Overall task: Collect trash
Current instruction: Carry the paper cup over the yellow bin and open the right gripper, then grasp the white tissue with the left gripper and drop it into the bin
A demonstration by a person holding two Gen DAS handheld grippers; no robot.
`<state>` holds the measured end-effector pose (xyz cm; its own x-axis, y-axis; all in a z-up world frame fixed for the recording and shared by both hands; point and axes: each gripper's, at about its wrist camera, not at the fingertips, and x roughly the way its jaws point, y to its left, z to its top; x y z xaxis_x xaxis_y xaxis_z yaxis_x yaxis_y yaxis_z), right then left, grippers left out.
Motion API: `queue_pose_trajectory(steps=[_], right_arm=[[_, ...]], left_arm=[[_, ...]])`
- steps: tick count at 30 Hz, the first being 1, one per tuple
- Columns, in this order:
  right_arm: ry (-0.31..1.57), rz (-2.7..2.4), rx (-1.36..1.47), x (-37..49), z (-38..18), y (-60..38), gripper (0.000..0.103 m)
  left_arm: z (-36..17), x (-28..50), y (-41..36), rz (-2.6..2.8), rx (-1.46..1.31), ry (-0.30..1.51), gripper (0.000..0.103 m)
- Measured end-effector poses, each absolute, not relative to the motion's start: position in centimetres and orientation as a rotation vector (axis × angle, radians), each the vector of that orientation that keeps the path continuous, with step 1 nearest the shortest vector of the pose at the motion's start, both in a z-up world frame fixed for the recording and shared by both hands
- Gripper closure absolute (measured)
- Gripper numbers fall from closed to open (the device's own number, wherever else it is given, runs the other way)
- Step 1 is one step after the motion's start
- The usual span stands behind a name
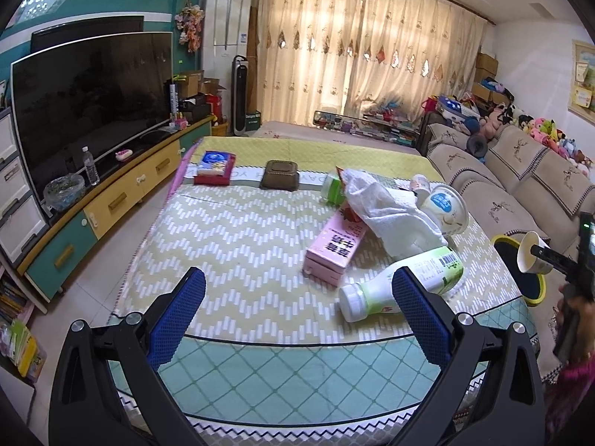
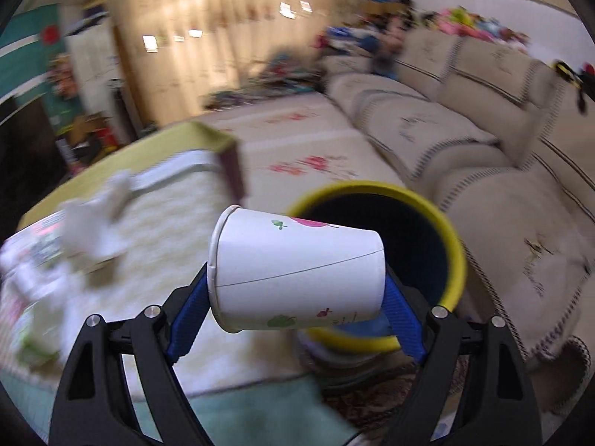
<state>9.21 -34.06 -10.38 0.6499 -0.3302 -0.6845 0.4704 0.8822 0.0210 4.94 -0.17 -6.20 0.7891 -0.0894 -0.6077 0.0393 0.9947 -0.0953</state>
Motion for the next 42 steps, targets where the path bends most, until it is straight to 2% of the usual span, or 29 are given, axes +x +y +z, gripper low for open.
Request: queue_pose_trajectory(steps=[8,11,20,28,30,36,39,42], right_arm=[[0.859,-0.586,0.271,12.9,-14.9,-41.4,0.022],[0.87,-0.605,0.294,13.6,-15.8,-42.4,0.016],[0.842,-0.592,0.28,13.4,-15.0,-42.0,0.014],[0.811,-0.557,0.247,12.7,-13.8,-40.1,0.013],[0.811,-0.554,0.238,12.7,-13.8,-39.8,0.012],[0.817,-0.544,0.243,12.7,-13.9,-39.8,0.012],[0.817,-0.538,0.249,12.9,-14.1,-39.8,0.012],[0.818,-0.53,0.25,12.9,-14.3,-39.6,0.012]], left_arm=[[-7.1,7.0,-3.2,-0.143,-0.044,0.684,0.004],[-7.4,7.9,-4.2,-0.168,-0.039,0.703,0.004],[-8.4,11.1,-6.4,-0.242,-0.047,0.744,0.004],[-9.0,17.3,-8.5,-0.301,-0.058,0.782,0.004],[-9.7,19.2,-8.4,-0.299,-0.085,0.813,0.007],[-11.1,22.0,-8.2,-0.309,-0.113,0.886,0.03],[-11.3,22.0,-8.5,-0.325,-0.116,0.881,0.042],[-11.3,22.0,-8.4,-0.336,-0.132,0.872,0.062]])
